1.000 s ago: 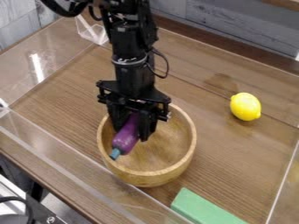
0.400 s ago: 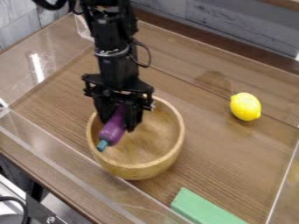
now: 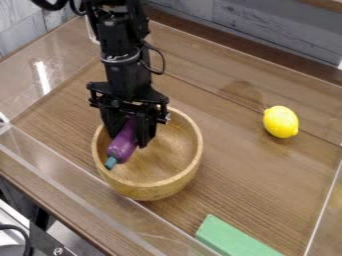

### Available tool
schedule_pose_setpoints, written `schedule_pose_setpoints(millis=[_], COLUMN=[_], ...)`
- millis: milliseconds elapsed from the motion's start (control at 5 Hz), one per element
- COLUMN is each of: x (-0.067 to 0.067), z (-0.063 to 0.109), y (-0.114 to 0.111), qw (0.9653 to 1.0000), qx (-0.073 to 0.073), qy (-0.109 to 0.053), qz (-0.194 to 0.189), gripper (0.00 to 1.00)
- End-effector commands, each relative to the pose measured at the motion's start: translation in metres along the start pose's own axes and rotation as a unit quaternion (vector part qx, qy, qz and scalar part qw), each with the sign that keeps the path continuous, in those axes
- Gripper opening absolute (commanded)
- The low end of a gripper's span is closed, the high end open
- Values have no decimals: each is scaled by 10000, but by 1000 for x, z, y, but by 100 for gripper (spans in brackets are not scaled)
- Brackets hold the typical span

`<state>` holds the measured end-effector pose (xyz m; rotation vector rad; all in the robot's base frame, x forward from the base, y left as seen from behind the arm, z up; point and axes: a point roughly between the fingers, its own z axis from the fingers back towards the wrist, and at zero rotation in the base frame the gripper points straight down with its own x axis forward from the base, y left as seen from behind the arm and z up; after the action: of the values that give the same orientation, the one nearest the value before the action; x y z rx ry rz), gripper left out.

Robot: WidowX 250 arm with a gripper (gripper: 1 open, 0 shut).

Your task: Remove the purple eggplant from inside the brown bowl and put it on the table

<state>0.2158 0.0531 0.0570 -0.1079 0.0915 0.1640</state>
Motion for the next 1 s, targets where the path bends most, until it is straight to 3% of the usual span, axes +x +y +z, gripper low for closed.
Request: schedule_pose_setpoints(millis=[0,800], x=[6,4], z=[11,6], y=[3,3], qw=[9997,9996], qx=[32,12], qy=[-261,-241], qz=[17,131], gripper=[0,0])
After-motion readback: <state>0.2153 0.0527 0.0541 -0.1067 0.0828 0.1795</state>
